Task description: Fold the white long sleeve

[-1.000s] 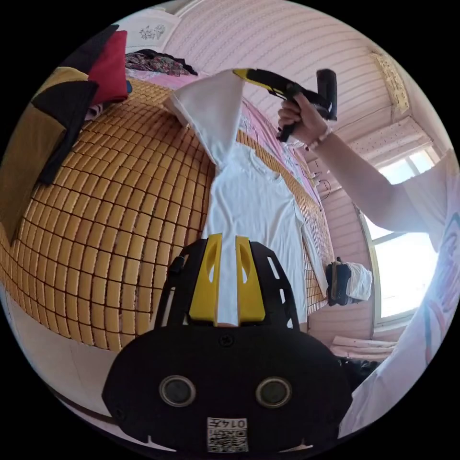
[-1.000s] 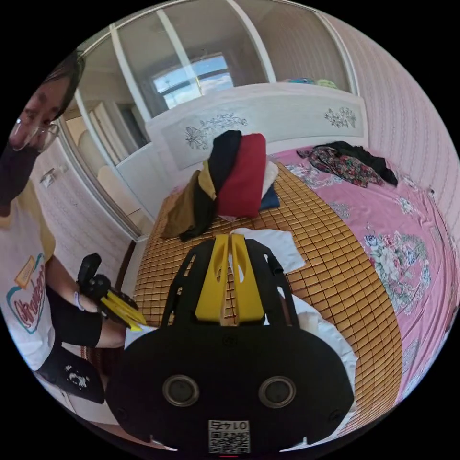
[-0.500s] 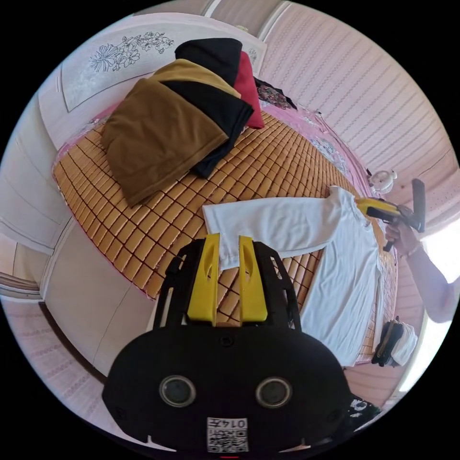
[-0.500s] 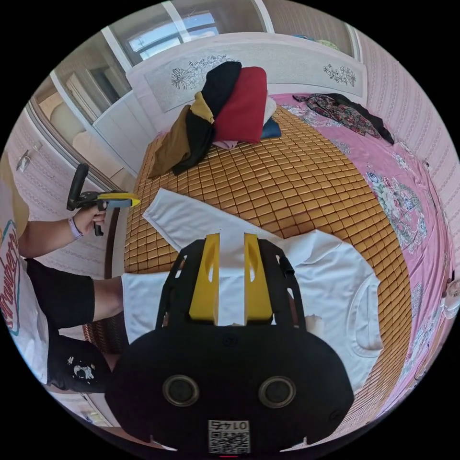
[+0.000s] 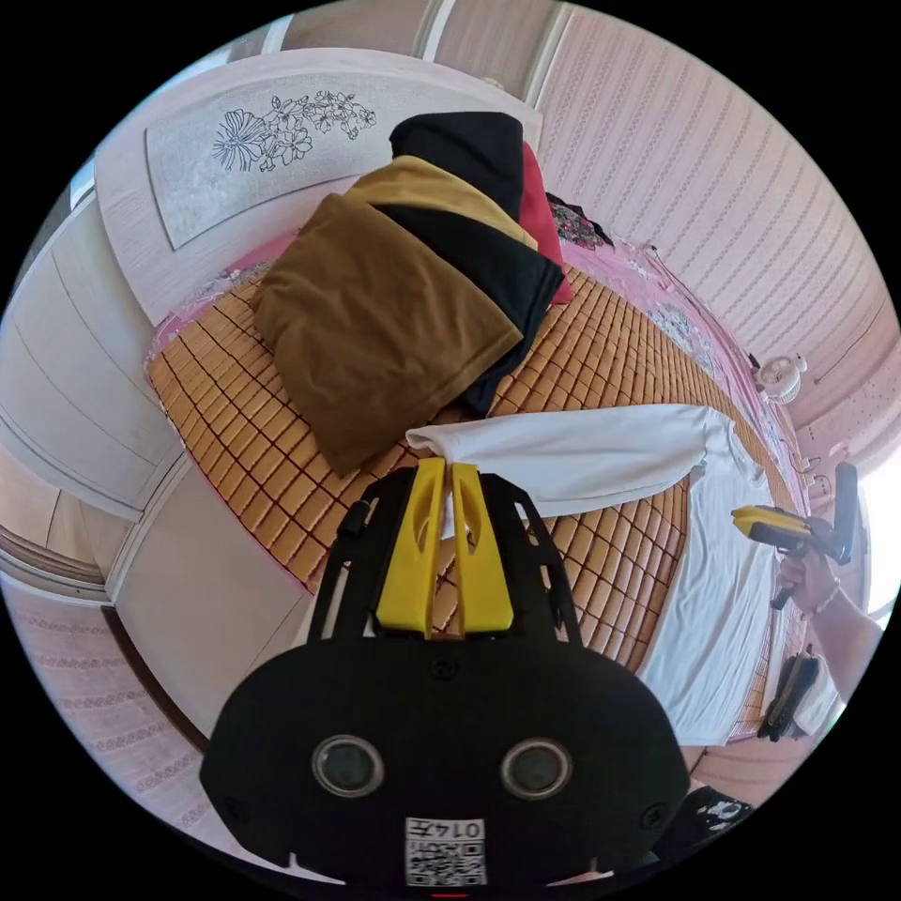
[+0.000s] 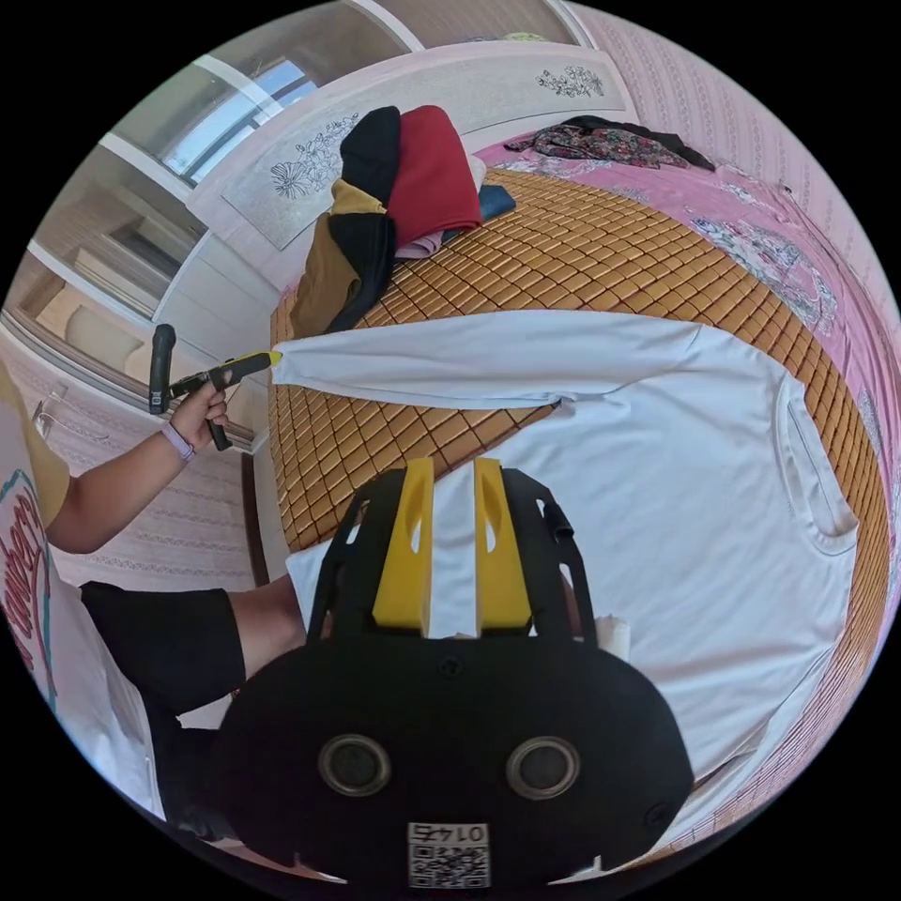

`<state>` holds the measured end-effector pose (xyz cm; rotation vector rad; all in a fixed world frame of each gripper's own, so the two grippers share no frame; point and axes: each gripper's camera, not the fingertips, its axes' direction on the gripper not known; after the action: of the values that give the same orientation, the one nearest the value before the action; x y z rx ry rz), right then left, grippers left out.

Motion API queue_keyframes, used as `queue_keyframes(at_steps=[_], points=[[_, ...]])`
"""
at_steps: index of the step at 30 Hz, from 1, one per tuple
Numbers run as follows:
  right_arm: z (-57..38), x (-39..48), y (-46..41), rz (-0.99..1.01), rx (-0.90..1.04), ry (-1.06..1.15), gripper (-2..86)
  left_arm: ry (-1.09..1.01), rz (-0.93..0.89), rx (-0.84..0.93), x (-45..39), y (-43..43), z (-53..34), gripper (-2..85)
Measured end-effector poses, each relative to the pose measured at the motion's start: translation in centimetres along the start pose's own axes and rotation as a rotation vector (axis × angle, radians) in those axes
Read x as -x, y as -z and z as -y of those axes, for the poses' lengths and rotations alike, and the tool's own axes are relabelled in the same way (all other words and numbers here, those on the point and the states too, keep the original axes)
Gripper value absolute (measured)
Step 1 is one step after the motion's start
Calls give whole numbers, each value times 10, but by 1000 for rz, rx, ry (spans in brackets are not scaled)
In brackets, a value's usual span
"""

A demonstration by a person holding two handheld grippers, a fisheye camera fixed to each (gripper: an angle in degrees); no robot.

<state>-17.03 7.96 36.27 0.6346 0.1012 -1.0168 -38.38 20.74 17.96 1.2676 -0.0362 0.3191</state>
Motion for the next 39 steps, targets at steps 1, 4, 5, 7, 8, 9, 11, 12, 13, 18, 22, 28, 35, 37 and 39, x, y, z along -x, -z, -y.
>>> queue_keyframes(at_steps=[1,4,5,7,8,9,11,12,13,18,22,28,35,37,39], points=[[3,3,-6,-6,-6,2,75,1,-2,-25,3,2,2,-10],[19,20,-25,-52,-11,67,82,4,-12,-37,6,-1,5,-10],[24,24,-29,-63,-11,84,83,6,-19,-33,6,-4,5,-10],[43,40,-49,-61,6,163,85,1,-23,-31,4,-6,5,-10],[47,43,-52,-54,8,173,85,4,-23,-32,3,-6,3,-10],[54,47,-56,-35,-1,176,85,5,-27,-38,2,-4,3,-10],[60,49,-55,8,-37,152,84,-2,-60,-84,-1,7,0,-10],[59,47,-51,38,-63,127,82,-5,-76,-98,-3,12,0,-10],[55,42,-46,64,-82,102,81,-23,-124,-125,-9,22,2,-10],[16,4,-17,55,-77,-22,79,-292,-365,-252,-77,67,15,-9],[-47,-30,37,1,-117,-212,80,-583,-846,-236,-178,89,4,2],[-186,-64,86,-193,-17,-618,82,-825,-1087,223,-300,40,-83,62],[-285,-61,96,-218,13,-847,83,-986,-869,489,-347,-8,-143,67],[-285,-56,92,-195,-28,-816,84,-1028,-804,480,-362,-14,-148,68],[-281,-53,87,-171,-66,-774,85,-1055,-740,459,-379,-21,-152,69]])
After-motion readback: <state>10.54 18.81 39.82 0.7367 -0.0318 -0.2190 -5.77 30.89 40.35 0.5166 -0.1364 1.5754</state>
